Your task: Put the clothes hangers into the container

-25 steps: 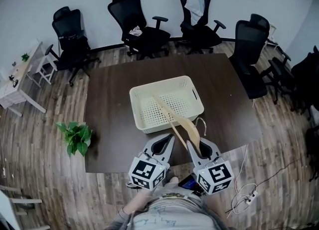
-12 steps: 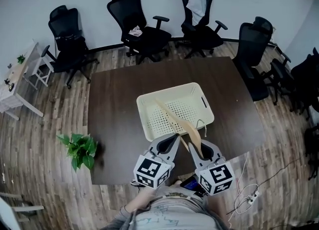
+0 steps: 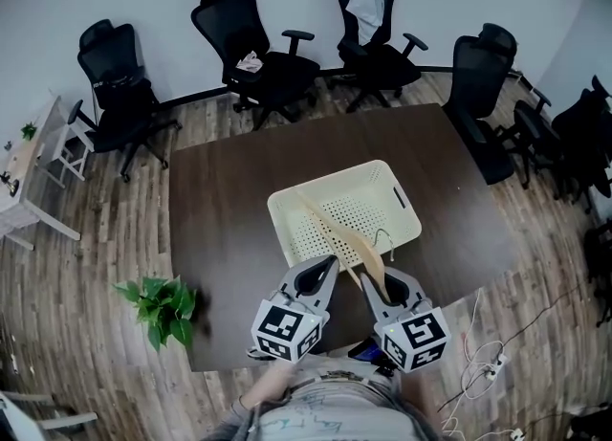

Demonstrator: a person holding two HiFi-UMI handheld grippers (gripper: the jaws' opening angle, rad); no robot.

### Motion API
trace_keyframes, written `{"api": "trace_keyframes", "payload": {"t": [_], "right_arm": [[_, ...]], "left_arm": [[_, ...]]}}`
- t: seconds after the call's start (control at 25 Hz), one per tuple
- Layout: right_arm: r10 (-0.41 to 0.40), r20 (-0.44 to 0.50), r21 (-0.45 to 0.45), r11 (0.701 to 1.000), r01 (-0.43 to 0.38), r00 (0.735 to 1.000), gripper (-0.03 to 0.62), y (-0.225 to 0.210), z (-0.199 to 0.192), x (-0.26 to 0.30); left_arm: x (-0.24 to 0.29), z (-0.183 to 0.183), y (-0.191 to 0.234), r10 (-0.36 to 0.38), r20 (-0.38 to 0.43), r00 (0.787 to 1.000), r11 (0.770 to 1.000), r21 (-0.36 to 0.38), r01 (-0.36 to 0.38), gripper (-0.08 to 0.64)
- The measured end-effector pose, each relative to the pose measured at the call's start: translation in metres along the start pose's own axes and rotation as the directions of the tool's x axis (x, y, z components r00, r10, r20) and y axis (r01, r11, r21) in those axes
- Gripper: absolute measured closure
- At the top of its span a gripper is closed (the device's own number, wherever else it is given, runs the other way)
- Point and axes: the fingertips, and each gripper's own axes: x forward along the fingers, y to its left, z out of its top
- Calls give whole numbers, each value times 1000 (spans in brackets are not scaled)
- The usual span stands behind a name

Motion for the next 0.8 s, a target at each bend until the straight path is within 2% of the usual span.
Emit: {"api": "trace_keyframes", "payload": {"t": [0.24,0.48,0.8], "right_arm": [[34,-5,-11,999,-34,999,534,6,3,12],[99,-22,-39,994,-100,995,534,-8,8,19],[211,-58,-86,973,-215,976,533,-37,14,25]], "left_arm": [[-6,4,15,46,15,999,999,-7,-46,549],[3,7,22,119,28,992,993,-27,-119,549],[19,11,17,238,50,970,970,-54,-235,549]]}}
